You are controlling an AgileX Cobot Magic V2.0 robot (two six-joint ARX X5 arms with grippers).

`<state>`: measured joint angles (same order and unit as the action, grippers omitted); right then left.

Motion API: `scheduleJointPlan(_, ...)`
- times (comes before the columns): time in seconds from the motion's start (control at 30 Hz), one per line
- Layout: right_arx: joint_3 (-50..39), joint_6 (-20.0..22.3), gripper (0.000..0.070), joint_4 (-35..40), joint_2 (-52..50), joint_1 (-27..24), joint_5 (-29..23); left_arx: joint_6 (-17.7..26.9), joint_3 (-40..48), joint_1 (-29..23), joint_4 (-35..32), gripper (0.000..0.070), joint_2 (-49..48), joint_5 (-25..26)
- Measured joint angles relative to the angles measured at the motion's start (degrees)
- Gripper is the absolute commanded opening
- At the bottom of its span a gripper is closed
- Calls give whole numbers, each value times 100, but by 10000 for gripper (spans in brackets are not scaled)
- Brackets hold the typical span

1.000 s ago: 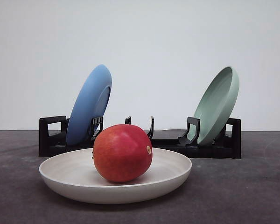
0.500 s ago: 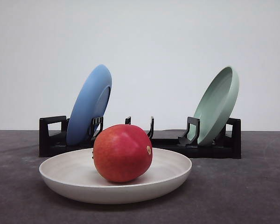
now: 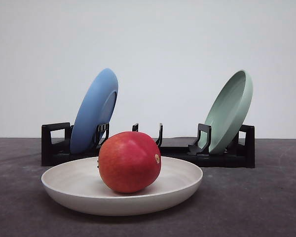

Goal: Place pomegranate in white plate

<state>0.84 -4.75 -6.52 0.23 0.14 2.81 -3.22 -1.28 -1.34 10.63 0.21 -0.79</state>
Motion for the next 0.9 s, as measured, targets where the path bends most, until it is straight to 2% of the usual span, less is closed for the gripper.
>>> scheduleJointPlan(0.9, 0, 0, 35, -2, 0, 0, 0, 0, 0, 0, 0, 0, 0, 2)
